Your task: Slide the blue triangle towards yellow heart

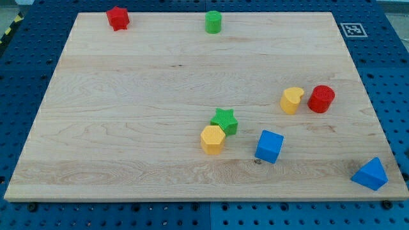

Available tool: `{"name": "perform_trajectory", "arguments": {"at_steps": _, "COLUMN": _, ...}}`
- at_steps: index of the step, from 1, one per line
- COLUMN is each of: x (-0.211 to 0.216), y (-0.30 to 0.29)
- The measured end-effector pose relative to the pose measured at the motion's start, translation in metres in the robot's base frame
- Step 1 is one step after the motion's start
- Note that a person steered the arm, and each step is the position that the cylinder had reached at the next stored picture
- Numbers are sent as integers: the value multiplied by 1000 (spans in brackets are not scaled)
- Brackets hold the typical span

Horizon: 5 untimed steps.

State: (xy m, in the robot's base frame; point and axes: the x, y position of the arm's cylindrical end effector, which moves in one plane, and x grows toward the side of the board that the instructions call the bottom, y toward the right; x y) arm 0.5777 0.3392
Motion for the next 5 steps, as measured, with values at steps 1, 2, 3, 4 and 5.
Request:
{"name": "perform_trajectory", "arguments": {"at_steps": 1, "x": 34, "y": -10}}
{"name": "perform_trajectory", "arguments": {"at_steps": 2, "x": 38, "y": -31}}
{"name": "perform_trajectory", "arguments": {"at_steps": 3, "x": 38, "y": -39}}
{"name": "perform_trajectory", "arguments": {"at_steps": 4, "x": 38, "y": -74}}
{"name": "perform_trajectory", "arguments": {"at_steps": 5, "x": 38, "y": -88}}
